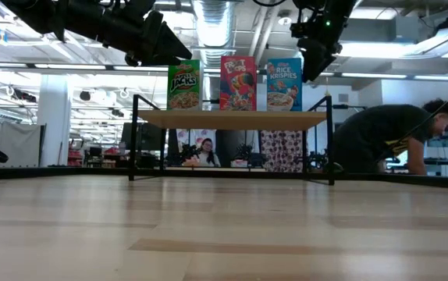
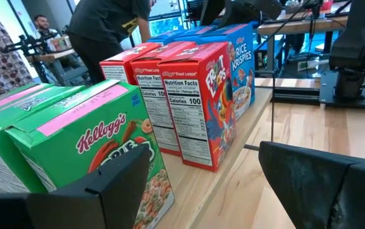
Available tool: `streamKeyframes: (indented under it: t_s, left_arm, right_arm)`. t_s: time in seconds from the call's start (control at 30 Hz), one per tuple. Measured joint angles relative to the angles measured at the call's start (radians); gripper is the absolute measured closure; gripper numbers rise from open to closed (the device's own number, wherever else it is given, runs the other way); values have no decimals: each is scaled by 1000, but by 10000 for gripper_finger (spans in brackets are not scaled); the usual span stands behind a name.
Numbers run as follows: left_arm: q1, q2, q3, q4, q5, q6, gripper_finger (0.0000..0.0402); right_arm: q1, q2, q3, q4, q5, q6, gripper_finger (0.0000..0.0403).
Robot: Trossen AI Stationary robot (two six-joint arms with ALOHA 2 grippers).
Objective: Stack cereal on shelf
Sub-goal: Adjust the blue cereal box on the shelf
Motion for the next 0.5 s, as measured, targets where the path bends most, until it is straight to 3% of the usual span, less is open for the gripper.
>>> streamKeyframes:
  t_s: [0.5]
  left_arm:
    - [0,0,0,-1,0,0,113]
  right_arm:
    - [21,0,0,-33,12,25,137]
